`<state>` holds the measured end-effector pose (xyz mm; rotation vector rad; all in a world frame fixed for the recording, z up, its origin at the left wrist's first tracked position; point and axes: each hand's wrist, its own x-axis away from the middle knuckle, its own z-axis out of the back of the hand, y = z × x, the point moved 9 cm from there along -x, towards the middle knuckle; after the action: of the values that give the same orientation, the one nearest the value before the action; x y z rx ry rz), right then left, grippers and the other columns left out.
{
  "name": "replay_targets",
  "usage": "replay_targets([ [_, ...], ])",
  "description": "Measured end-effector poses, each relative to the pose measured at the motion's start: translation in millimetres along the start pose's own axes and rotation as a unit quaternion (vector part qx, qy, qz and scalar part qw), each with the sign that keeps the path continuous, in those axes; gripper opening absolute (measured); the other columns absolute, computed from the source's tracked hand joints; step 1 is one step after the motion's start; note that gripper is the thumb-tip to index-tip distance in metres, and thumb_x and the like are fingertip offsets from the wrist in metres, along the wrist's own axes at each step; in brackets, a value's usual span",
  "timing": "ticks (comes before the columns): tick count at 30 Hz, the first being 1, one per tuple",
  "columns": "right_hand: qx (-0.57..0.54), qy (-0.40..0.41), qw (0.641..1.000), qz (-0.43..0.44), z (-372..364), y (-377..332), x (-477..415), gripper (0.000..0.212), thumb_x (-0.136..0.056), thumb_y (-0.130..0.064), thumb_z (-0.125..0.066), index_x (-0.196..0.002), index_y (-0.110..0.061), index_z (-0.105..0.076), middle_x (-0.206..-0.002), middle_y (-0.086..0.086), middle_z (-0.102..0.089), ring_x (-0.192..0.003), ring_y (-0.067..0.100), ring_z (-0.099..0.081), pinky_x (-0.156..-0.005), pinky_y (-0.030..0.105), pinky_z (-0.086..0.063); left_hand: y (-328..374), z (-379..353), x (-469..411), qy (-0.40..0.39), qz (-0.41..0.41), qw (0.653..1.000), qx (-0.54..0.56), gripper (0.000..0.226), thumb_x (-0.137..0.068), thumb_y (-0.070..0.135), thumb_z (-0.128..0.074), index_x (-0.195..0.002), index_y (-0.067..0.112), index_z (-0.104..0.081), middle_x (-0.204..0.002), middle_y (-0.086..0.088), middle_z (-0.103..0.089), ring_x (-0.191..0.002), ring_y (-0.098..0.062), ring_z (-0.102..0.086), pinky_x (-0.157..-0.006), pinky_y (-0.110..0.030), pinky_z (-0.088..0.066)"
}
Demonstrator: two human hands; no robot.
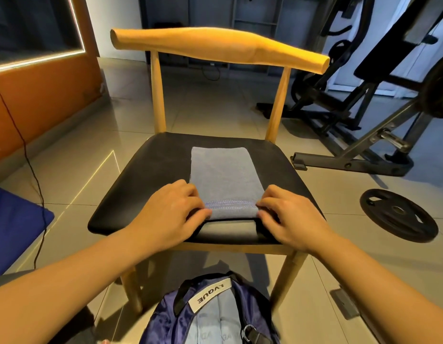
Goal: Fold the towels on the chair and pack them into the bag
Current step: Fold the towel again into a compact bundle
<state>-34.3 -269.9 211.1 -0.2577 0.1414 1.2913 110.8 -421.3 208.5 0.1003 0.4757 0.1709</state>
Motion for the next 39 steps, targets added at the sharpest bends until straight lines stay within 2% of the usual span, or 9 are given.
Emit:
replay_targets([
  [2, 0.014, -0.007, 1.0, 0.008, -1, -3, 3, 0.028, -0.097, -0.047, -0.058, -0.117, -0.029, -0.065, -0.114, -0.012, -0.052, -0.093, 0.007, -0.051, -0.071, 0.022, -0.047, 1, -3, 1, -0.025, -0.017, 0.999, -0.032, 0.054, -0.093, 0.069, -0.04, -0.104, 0.03, -0.075, -0.099, 0.012, -0.064, -0.087, -0.008, -0.053, -0.07, -0.03, -0.052],
  [6, -0.004, -0.013, 0.999, -0.035, -2, 0, -5, 0.019, -0.102, -0.039, -0.054, -0.112, -0.025, -0.064, -0.107, -0.009, -0.051, -0.091, 0.012, -0.052, -0.074, 0.025, -0.048, -4, 0, -3, -0.03, 0.007, 0.999, -0.017, 0.037, -0.099, 0.052, -0.046, -0.107, 0.029, -0.073, -0.1, 0.012, -0.065, -0.09, -0.007, -0.052, -0.075, -0.03, -0.049],
  [9, -0.049, -0.047, 0.995, -0.072, -1, 7, -11, 0.017, -0.104, -0.036, -0.053, -0.103, -0.022, -0.064, -0.099, -0.006, -0.053, -0.084, 0.012, -0.054, -0.072, 0.028, -0.048, -11, -2, -6, -0.042, 0.062, 0.996, 0.049, 0.029, -0.103, 0.043, -0.047, -0.097, 0.027, -0.07, -0.092, 0.013, -0.06, -0.087, -0.008, -0.049, -0.077, -0.033, -0.046],
  [14, -0.185, -0.148, 0.958, -0.161, -13, 22, -12, 0.027, -0.104, -0.035, -0.053, -0.09, -0.017, -0.068, -0.087, 0.005, -0.066, -0.079, 0.017, -0.061, -0.066, 0.025, -0.044, -28, -18, -6, -0.111, 0.171, 0.972, 0.116, 0.043, -0.104, 0.039, -0.046, -0.078, 0.013, -0.066, -0.084, -0.003, -0.058, -0.084, -0.015, -0.05, -0.078, -0.037, -0.044],
  [18, -0.134, -0.061, 0.968, -0.201, -5, 29, -20, 0.023, -0.096, -0.04, -0.065, -0.089, -0.018, -0.065, -0.083, 0.003, -0.066, -0.076, 0.019, -0.061, -0.062, 0.026, -0.045, -44, -11, -7, -0.058, 0.234, 0.96, 0.142, 0.043, -0.094, 0.046, -0.065, -0.068, 0.012, -0.067, -0.072, -0.006, -0.063, -0.072, -0.018, -0.061, -0.066, -0.03, -0.049],
  [23, -0.008, 0.04, 0.998, -0.052, 11, -1, -18, 0.014, -0.099, -0.037, -0.061, -0.104, -0.027, -0.069, -0.102, -0.011, -0.054, -0.085, 0.013, -0.057, -0.07, 0.023, -0.047, -23, 2, -14, 0.008, 0.115, 0.983, 0.141, 0.007, -0.094, 0.033, -0.069, -0.091, 0.028, -0.073, -0.091, 0.013, -0.061, -0.088, -0.008, -0.057, -0.078, -0.032, -0.054],
  [29, 0.009, -0.031, 0.999, -0.004, 1, -1, -10, 0.031, -0.095, -0.047, -0.063, -0.12, -0.029, -0.064, -0.114, -0.014, -0.051, -0.092, 0.009, -0.055, -0.076, 0.026, -0.052, -13, -4, -8, -0.051, 0.008, 0.998, 0.023, 0.048, -0.09, 0.069, -0.057, -0.119, 0.034, -0.071, -0.107, 0.017, -0.061, -0.095, -0.006, -0.052, -0.081, -0.031, -0.051],
  [35, -0.123, -0.097, 0.984, -0.091, -2, 14, -16, 0.021, -0.1, -0.038, -0.06, -0.111, -0.022, -0.069, -0.1, -0.009, -0.057, -0.09, 0.01, -0.056, -0.075, 0.022, -0.046, -25, -7, -12, -0.1, 0.091, 0.982, 0.133, 0.031, -0.095, 0.057, -0.056, -0.1, 0.031, -0.073, -0.096, 0.015, -0.061, -0.093, -0.008, -0.052, -0.078, -0.03, -0.048],
  [39, -0.177, -0.117, 0.962, -0.17, -13, 25, -18, 0.029, -0.099, -0.036, -0.058, -0.098, -0.008, -0.068, -0.1, 0.016, -0.062, -0.085, 0.022, -0.06, -0.076, 0.04, -0.05, -36, -14, -16, -0.111, 0.172, 0.964, 0.168, 0.039, -0.099, 0.048, -0.055, -0.09, 0.016, -0.074, -0.087, -0.001, -0.067, -0.084, -0.014, -0.06, -0.079, -0.034, -0.052],
])
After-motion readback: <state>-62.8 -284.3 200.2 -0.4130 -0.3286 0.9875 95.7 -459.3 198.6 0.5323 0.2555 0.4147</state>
